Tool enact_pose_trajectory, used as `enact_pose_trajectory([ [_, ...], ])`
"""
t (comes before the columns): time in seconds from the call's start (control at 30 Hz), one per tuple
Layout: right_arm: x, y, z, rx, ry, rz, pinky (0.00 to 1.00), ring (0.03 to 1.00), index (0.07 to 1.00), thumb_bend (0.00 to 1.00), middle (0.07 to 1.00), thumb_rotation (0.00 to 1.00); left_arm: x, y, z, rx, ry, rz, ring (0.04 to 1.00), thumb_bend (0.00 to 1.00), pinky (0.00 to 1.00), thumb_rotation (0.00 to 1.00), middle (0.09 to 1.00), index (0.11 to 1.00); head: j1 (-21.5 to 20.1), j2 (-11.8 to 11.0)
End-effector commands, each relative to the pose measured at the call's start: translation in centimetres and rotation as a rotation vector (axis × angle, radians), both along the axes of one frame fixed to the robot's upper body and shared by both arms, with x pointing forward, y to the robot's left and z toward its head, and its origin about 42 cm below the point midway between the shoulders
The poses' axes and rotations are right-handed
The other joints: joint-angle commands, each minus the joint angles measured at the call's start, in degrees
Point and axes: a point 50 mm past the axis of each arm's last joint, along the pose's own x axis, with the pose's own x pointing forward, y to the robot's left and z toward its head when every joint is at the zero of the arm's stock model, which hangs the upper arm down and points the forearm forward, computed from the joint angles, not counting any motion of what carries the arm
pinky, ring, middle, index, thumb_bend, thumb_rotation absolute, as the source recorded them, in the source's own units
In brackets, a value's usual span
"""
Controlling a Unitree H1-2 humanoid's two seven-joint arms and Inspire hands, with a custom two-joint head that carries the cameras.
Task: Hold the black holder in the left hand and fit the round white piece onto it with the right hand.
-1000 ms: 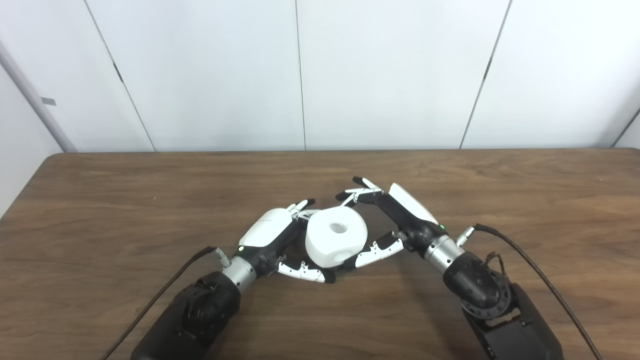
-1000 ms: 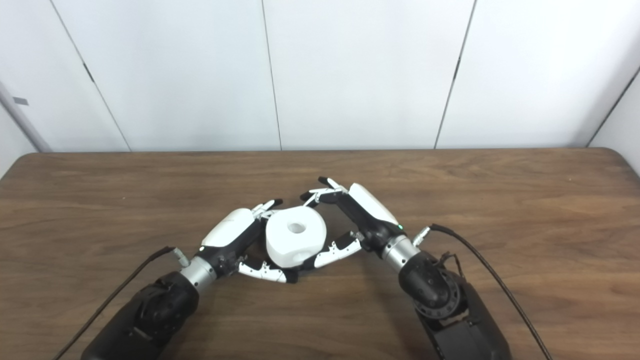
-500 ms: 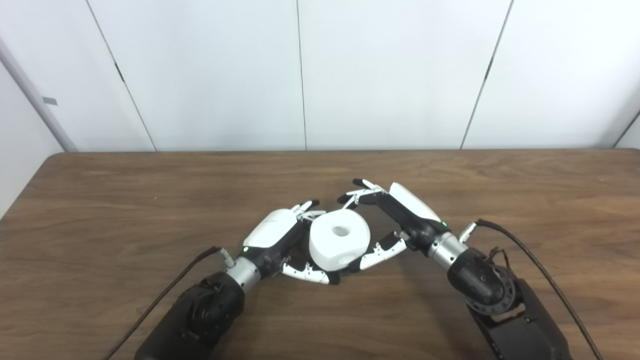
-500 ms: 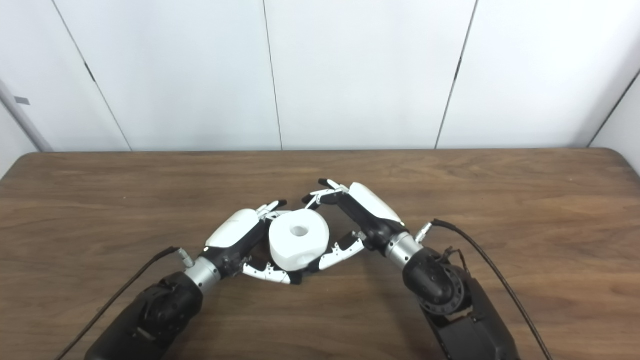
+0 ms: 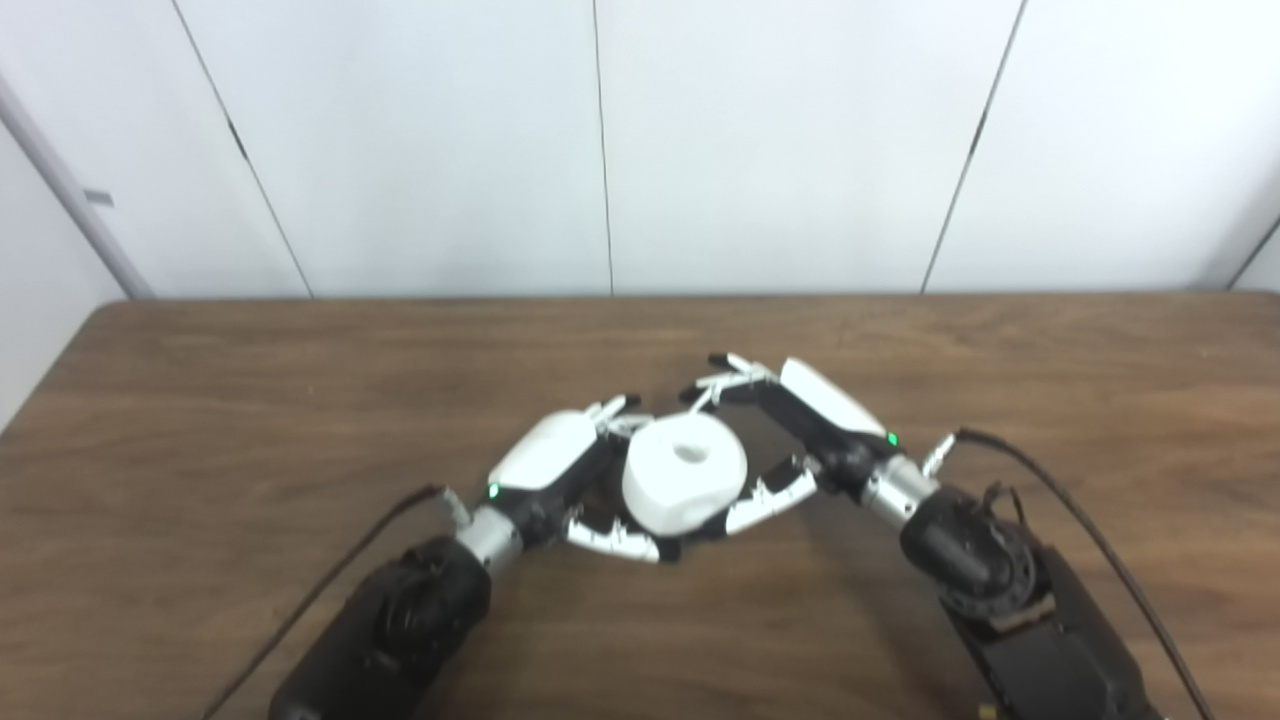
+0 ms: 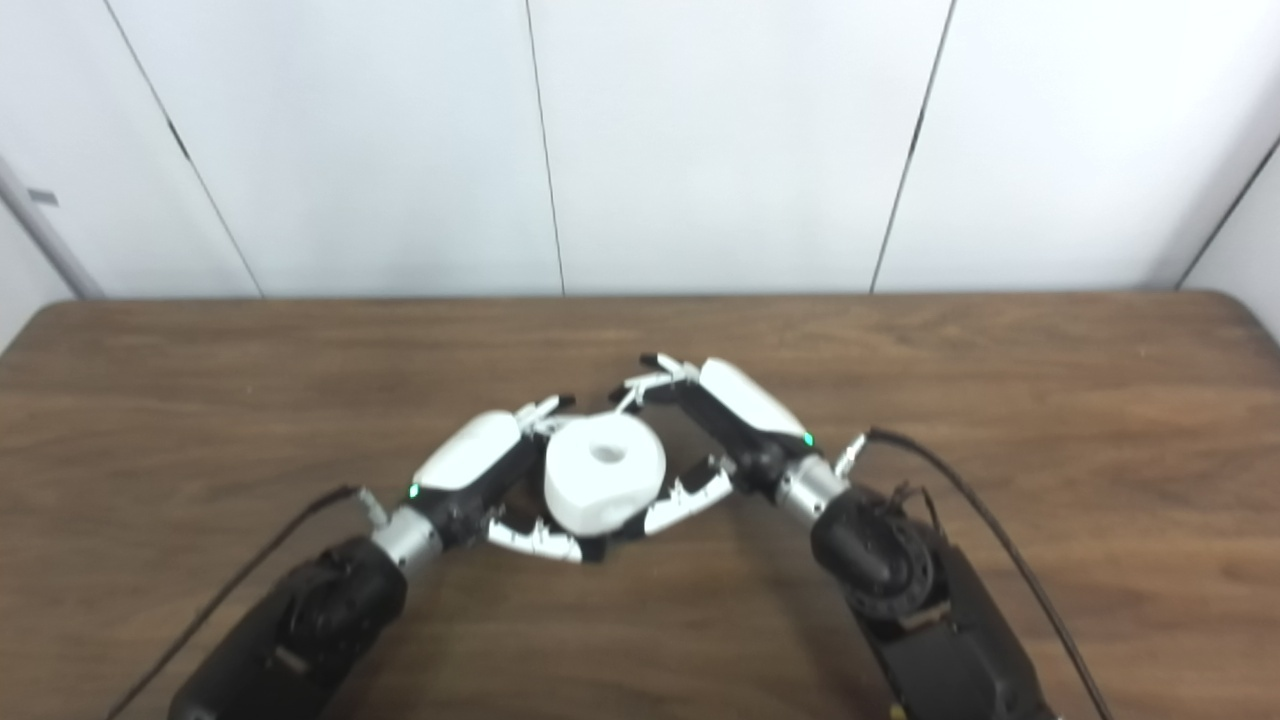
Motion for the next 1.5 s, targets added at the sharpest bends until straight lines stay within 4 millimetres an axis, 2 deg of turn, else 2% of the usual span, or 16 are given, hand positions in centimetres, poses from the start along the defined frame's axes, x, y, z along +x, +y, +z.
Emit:
enact_pose_trajectory([
  [0.0,0.2,0.2,1.7,0.004,-0.073,0.01,1.0,0.969,0.481,0.52,0.797,0.14,-0.7,-1.1,-0.1,0.038,0.009,-0.062,1.0,0.53,1.0,0.06,0.876,0.482,0.05,0.0],
  [0.47,-0.1,0.3,1.7,-0.016,-0.077,0.012,1.0,0.964,0.481,0.52,0.794,0.14,-0.7,-1.1,-0.1,0.043,0.016,-0.064,1.0,0.53,1.0,0.06,0.879,0.482,-0.13,0.33],
  [0.9,0.3,0.1,3.3,-0.055,-0.1,0.033,1.0,0.964,0.48,0.52,0.793,0.14,-0.7,-1.8,-0.1,0.042,0.024,-0.071,1.0,0.53,1.0,0.06,0.88,0.482,-0.51,0.61],
  [1.47,0.1,-0.5,4.0,-0.131,-0.076,0.041,1.0,0.966,0.489,0.52,0.815,0.16,-0.7,-2.4,0.1,0.032,0.029,-0.073,1.0,0.53,1.0,0.06,0.88,0.482,-0.34,1.05],
])
